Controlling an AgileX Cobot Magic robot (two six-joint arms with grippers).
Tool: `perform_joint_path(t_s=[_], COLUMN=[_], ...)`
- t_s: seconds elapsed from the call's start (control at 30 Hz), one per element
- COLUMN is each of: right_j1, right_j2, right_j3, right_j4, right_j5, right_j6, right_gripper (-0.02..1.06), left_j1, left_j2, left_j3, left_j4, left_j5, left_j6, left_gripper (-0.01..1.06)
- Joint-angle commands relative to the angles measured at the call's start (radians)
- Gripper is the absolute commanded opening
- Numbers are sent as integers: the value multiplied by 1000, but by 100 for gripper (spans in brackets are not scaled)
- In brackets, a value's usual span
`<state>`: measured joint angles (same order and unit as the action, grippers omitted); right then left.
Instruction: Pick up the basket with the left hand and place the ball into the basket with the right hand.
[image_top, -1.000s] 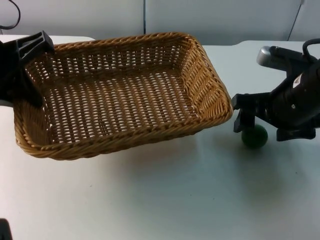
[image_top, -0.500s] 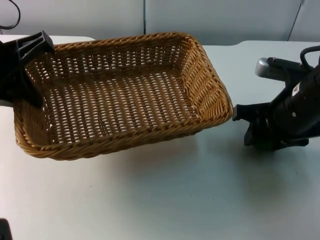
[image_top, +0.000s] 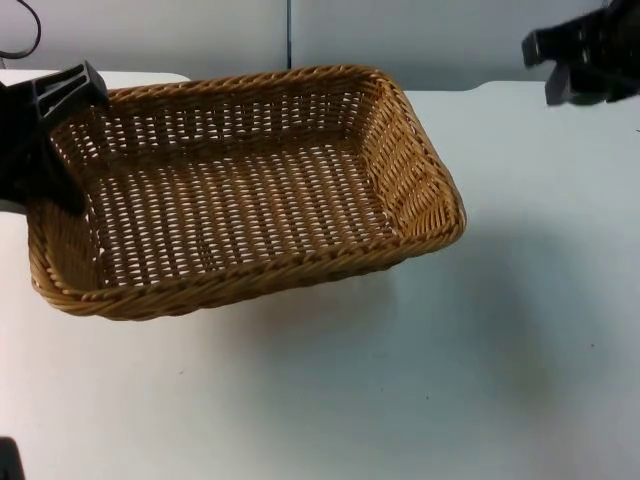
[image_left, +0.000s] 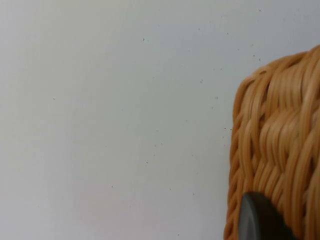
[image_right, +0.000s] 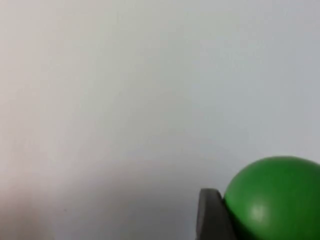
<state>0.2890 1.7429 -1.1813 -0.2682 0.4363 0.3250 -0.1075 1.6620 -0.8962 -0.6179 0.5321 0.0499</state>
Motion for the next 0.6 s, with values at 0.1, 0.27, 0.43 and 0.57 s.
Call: perform_joint_path(t_s=[0.1, 0.27, 0.43, 0.57], right_j1=[57, 168, 296, 356], right_j2=[-83, -116, -106, -78], right_j3=[-12, -12, -12, -13], right_j4=[139, 268, 304, 312], right_j5=[26, 14, -45, -97], right_j6=[-122, -235, -266, -266], right_gripper=[0, 0, 0, 0], left_j1=[-1, -1, -1, -1], left_j2=[-16, -16, -16, -16], left_j3=[-1, -1, -1, -1], left_j4=[-26, -26, -26, -26], left_j5=[-11, -11, -11, -11], left_j6=[-4, -4, -4, -4], left_gripper=[0, 0, 0, 0])
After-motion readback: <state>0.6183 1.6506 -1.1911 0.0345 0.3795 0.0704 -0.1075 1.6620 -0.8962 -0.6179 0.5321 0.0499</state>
